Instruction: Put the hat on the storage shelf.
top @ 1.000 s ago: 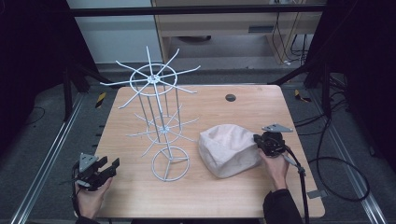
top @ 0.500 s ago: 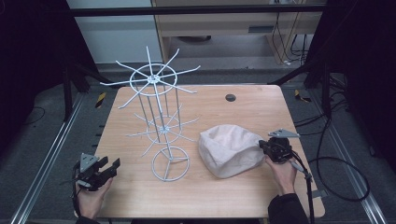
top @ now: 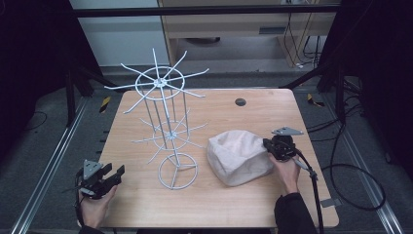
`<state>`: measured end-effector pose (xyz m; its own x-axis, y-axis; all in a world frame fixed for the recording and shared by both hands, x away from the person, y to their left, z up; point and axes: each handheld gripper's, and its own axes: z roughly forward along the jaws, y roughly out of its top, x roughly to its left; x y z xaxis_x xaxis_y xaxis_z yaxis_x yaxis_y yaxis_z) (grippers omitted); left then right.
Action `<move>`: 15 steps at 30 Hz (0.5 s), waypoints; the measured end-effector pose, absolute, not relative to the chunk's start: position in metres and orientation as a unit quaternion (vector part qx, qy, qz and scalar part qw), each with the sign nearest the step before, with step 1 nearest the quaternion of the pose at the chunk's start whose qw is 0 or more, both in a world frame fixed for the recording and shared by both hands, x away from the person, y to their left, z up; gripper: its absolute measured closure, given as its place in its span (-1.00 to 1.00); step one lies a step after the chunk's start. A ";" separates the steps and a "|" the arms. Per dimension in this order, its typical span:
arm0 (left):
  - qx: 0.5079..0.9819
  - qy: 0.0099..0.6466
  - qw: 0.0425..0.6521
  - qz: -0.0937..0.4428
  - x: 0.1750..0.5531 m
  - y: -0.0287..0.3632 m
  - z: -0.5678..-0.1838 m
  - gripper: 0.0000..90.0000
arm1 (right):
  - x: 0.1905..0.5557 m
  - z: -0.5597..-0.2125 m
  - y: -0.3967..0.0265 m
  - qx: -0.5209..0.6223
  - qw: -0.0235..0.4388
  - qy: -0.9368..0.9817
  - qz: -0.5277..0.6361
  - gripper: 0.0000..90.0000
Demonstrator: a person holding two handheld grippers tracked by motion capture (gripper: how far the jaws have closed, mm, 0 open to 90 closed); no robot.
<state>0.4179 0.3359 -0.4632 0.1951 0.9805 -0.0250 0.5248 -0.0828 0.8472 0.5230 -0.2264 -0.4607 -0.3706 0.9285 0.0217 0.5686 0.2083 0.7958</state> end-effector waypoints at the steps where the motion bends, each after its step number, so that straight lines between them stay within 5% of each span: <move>1: 0.672 0.560 0.382 0.299 0.418 0.336 -0.463 0.07 | 0.523 -0.462 -0.226 0.504 0.239 0.745 0.366 1.00; 15: 0.673 0.559 0.383 0.298 0.416 0.335 -0.463 0.07 | 0.495 -0.463 -0.238 0.492 0.222 0.769 0.343 1.00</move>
<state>0.4164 0.3349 -0.4627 0.1980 0.9798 -0.0277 0.5239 -0.0819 0.8478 0.4945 -0.2381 -0.4632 -0.4176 0.9086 -0.0039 0.6039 0.2808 0.7460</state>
